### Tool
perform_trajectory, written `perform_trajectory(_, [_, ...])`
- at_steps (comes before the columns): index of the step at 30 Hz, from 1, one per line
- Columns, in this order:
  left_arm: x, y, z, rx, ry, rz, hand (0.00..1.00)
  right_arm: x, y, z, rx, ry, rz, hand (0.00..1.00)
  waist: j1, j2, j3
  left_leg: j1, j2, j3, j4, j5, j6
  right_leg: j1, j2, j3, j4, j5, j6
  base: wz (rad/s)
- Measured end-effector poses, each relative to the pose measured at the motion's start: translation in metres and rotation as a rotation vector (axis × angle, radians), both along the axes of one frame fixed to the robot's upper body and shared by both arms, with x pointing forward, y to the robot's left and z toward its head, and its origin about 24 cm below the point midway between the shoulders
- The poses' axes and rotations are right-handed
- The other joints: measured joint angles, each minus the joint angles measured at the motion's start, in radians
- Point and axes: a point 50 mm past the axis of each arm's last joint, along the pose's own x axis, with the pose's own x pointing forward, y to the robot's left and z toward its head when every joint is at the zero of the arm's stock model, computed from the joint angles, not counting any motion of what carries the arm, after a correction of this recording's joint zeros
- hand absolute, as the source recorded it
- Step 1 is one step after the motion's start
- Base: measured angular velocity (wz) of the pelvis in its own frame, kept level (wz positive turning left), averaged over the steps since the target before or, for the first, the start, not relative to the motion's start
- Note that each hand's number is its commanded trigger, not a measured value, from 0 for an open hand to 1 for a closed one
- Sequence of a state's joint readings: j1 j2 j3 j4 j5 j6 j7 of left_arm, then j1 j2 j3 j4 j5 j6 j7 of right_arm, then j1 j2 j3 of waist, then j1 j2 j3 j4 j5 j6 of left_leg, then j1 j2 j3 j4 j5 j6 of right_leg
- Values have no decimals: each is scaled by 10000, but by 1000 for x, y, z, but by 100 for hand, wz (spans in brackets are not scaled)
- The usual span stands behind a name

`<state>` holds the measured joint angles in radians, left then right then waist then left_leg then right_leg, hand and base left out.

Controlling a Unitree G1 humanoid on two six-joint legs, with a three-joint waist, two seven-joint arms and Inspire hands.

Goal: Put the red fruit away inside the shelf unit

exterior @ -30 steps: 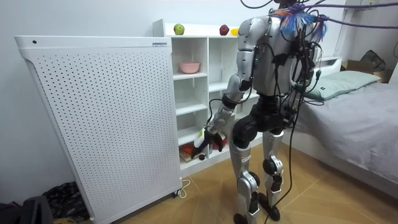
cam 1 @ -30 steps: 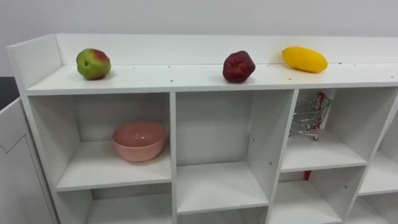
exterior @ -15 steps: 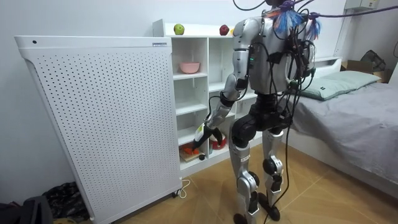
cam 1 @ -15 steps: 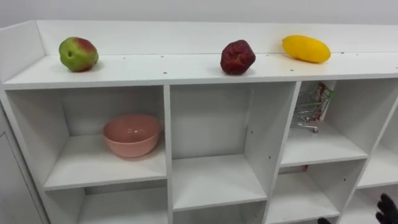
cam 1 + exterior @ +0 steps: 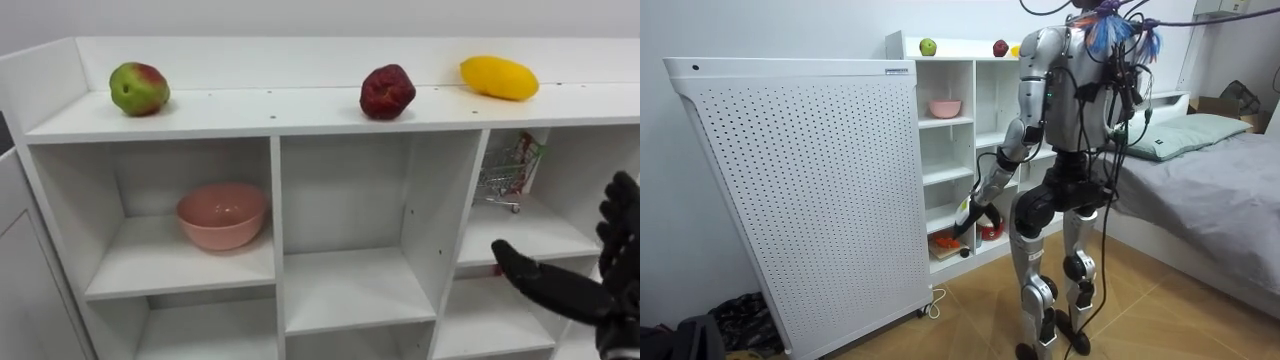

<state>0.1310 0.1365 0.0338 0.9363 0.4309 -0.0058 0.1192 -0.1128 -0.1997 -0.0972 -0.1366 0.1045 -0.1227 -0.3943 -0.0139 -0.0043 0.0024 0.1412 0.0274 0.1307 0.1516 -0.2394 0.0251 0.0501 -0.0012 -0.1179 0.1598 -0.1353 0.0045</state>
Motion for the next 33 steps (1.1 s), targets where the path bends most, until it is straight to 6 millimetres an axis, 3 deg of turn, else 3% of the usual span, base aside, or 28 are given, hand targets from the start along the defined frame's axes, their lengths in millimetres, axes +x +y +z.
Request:
perform_trajectory(4, [9,-1,1,-153,-17,-288,0,10,5,20,-119,-709,306,0,35,-128,0,-109,-11,-188,28,9,-16,8,-6,-188,-55,3,-5,12])
perform_trajectory(10, [19,-2,4,-227,-116,-389,0,22,11,48,-141,-1718,489,0,219,-127,2,-284,-20,-434,119,10,-18,-61,-24,-257,-87,3,-5,11])
perform_trajectory(15, [27,-3,5,-352,-20,-556,0,33,9,56,-308,-1688,471,0,245,-187,24,-255,-21,-547,125,18,-27,1,-32,-313,-88,2,-4,8])
perform_trajectory(20, [48,-2,12,-589,-182,-834,0,41,10,59,-427,-1452,638,0,453,-418,64,-270,-24,-533,146,26,-38,-7,-36,-310,-86,2,-5,0])
perform_trajectory(33, [72,-1,23,-363,-441,-1044,0,62,9,96,-835,-1756,895,0,531,-502,4,-325,-26,-614,158,28,-35,-15,-88,-493,-91,2,-4,2])
